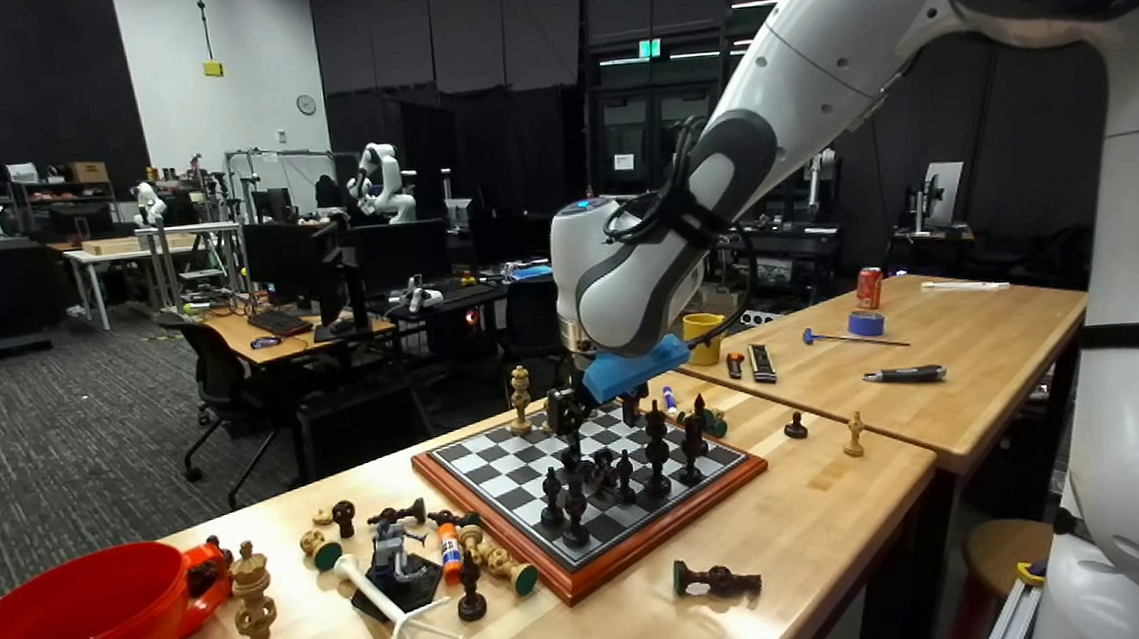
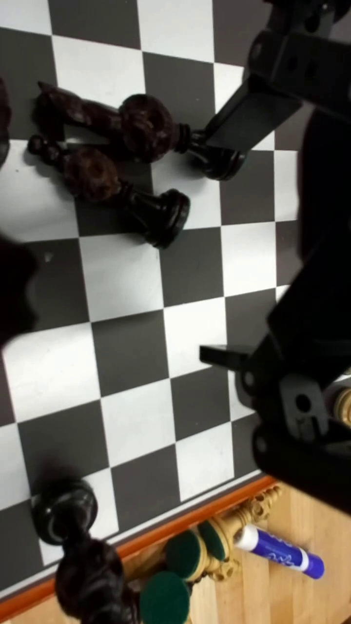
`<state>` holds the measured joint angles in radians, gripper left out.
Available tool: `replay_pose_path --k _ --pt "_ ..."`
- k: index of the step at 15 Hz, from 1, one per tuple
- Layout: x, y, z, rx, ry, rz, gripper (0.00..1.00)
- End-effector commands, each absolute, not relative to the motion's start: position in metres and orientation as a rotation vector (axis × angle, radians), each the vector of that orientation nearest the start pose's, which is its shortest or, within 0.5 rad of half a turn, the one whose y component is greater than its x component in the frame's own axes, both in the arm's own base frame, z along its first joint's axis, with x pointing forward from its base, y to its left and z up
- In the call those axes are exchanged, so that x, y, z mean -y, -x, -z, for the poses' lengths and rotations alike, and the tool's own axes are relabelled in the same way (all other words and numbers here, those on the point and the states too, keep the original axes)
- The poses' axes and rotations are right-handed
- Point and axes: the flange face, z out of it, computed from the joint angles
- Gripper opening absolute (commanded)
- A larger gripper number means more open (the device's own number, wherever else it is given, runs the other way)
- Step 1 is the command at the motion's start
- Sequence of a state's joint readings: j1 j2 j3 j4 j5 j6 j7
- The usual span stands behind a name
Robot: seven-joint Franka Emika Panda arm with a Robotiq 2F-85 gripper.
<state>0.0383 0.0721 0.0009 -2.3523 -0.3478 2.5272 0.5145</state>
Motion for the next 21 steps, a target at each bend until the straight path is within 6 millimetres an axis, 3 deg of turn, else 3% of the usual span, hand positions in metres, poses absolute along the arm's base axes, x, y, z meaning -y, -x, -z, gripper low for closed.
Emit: replay_pose_path --k 1,6,14,15,16,21 --pt "-0.030 -0.512 -0.308 -0.353 3.286 0.199 1.00" --pt "-0.038 -0.503 -0.311 -0.352 3.258 0.162 1.00" --pt "-0.044 -0.498 -0.292 -0.300 3.254 0.031 1.00" --pt "-0.045 -0.498 -0.291 -0.279 3.258 0.025 0.95" --pt "-0.047 -0.497 -0.290 -0.253 3.262 0.023 0.74" --pt "-0.057 -0.495 -0.286 -0.130 3.266 -0.003 0.38"
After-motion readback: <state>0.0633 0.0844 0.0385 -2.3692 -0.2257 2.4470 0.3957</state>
